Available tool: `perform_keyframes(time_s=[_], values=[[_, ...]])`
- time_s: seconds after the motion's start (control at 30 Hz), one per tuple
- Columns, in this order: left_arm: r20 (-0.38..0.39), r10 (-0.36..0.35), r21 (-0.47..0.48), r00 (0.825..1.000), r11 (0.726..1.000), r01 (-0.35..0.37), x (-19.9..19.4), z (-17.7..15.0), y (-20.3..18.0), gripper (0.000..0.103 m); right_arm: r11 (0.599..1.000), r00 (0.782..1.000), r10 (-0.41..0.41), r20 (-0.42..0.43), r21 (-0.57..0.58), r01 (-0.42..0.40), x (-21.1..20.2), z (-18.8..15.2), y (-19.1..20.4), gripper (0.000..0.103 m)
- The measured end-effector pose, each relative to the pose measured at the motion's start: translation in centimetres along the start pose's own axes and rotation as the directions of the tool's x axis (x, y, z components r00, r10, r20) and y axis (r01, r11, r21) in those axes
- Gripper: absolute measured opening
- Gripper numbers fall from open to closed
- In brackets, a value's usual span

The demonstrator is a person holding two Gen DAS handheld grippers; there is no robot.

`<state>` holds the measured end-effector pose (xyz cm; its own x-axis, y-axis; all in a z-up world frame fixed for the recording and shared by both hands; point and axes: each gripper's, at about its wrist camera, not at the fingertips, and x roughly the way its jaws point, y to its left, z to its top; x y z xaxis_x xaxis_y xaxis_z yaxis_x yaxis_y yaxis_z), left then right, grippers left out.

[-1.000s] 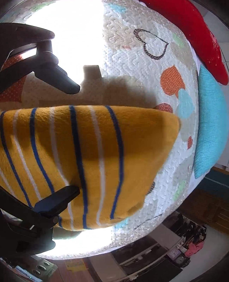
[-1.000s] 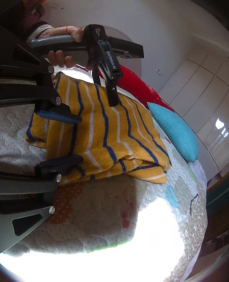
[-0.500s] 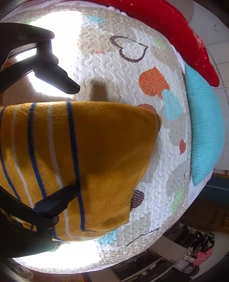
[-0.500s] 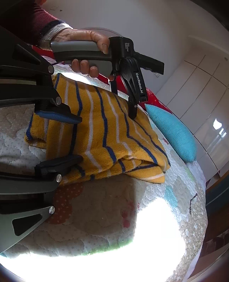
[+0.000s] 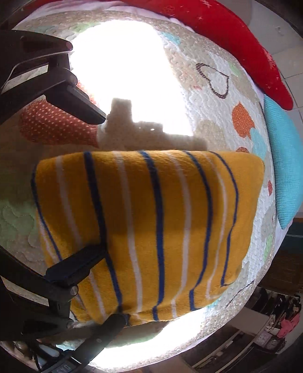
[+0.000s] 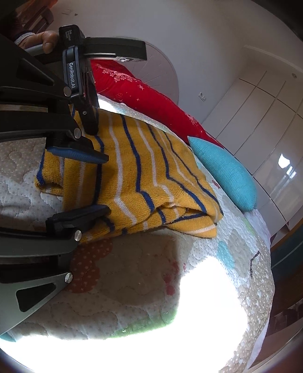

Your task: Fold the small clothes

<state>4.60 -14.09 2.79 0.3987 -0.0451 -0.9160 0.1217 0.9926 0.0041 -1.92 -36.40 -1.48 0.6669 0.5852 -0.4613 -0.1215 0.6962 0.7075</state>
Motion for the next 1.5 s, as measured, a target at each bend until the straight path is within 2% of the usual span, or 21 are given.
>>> perform_keyframes(time_s=[0.1, 0.13, 0.17, 0.23, 0.3, 0.37, 0.4, 0.43, 0.47, 0.5, 0.53, 0.57, 0.67, 0.87, 1.07, 1.13, 1.4, 1.5], values=[[-0.017, -0.044, -0.038, 0.999, 0.998, 0.043, -0.6, -1.2, 1.3, 0.103, 0.998, 0.998, -0.056, -0.015, 0.018, 0.056, -0.1, 0.5, 0.5, 0.039], [-0.008, -0.042, -0.037, 0.999, 0.998, 0.041, -1.1, -1.6, 1.5, 0.103, 0.996, 0.997, -0.080, -0.007, 0.032, 0.080, -0.5, 1.2, 1.0, 0.043], [0.005, -0.036, -0.029, 0.999, 0.999, 0.036, -1.5, -1.9, 1.7, 0.103, 0.996, 0.996, -0.088, 0.022, 0.036, 0.087, -1.1, 2.1, 1.9, 0.052], [0.022, -0.016, -0.015, 1.000, 1.000, 0.016, -2.2, -2.4, 1.9, 0.103, 0.997, 0.992, -0.075, 0.100, 0.021, 0.074, -2.0, 4.5, 4.0, 0.056], [0.026, -0.005, -0.013, 1.000, 1.000, 0.005, -2.4, -2.6, 2.1, 0.103, 0.998, 0.992, -0.058, 0.115, 0.014, 0.057, -1.2, 7.4, 5.8, 0.059], [0.023, 0.001, -0.027, 1.000, 1.000, -0.001, -2.4, -2.6, 2.5, 0.103, 1.000, 0.998, -0.020, 0.061, 0.011, 0.019, 1.5, 10.0, 6.7, 0.059], [0.023, 0.003, -0.034, 1.000, 0.999, -0.002, -2.4, -2.6, 2.6, 0.103, 1.000, 0.999, -0.028, 0.020, -0.008, 0.029, 3.4, 11.0, 6.9, 0.059], [0.028, 0.006, -0.036, 1.000, 0.999, -0.005, -2.5, -2.7, 2.6, 0.103, 0.996, 0.996, -0.087, -0.015, -0.038, 0.086, 5.4, 11.5, 6.9, 0.059], [0.037, 0.015, -0.031, 0.999, 0.999, -0.014, -2.8, -2.8, 2.6, 0.103, 0.984, 0.984, -0.173, -0.051, -0.062, 0.169, 7.5, 11.6, 6.5, 0.058], [0.048, 0.028, -0.021, 0.998, 0.999, -0.027, -3.1, -3.0, 2.5, 0.103, 0.970, 0.965, -0.238, -0.107, -0.069, 0.232, 9.6, 11.4, 5.5, 0.058], [0.057, 0.043, -0.010, 0.997, 0.999, -0.043, -3.5, -3.1, 2.3, 0.103, 0.969, 0.961, -0.244, -0.130, -0.073, 0.236, 10.6, 10.9, 4.7, 0.058], [0.063, 0.059, 0.000, 0.996, 0.998, -0.059, -3.8, -3.3, 2.1, 0.103, 0.970, 0.969, -0.233, -0.083, -0.095, 0.225, 10.3, 10.7, 4.6, 0.058], [0.099, 0.078, 0.025, 0.992, 0.996, -0.081, -5.2, -4.1, 1.7, 0.103, 0.959, 0.965, -0.253, -0.065, -0.145, 0.242, 9.6, 9.9, 5.0, 0.058], [0.140, 0.076, 0.030, 0.987, 0.996, -0.081, -7.1, -5.8, 1.2, 0.103, 0.937, 0.958, -0.286, -0.027, -0.216, 0.274, 5.7, 5.7, 5.8, 0.059], [0.147, 0.072, 0.047, 0.987, 0.996, -0.080, -7.2, -6.9, 0.2, 0.103, 0.913, 0.934, -0.357, -0.001, -0.214, 0.348, 3.0, 1.3, 5.4, 0.072], [0.150, 0.073, 0.049, 0.986, 0.995, -0.081, -7.2, -6.9, 0.0, 0.103, 0.917, 0.938, -0.346, 0.014, -0.206, 0.341, 2.3, 0.1, 5.2, 0.072], [0.176, 0.116, 0.075, 0.978, 0.988, -0.131, -7.5, -7.1, -1.2, 0.103, 0.899, 0.931, -0.362, 0.042, -0.249, 0.361, 1.2, -1.9, 5.6, 0.072], [0.185, 0.123, 0.091, 0.975, 0.986, -0.142, -7.8, -7.2, -1.5, 0.103, 0.884, 0.922, -0.384, 0.050, -0.268, 0.383, 1.1, -2.6, 6.0, 0.072]])
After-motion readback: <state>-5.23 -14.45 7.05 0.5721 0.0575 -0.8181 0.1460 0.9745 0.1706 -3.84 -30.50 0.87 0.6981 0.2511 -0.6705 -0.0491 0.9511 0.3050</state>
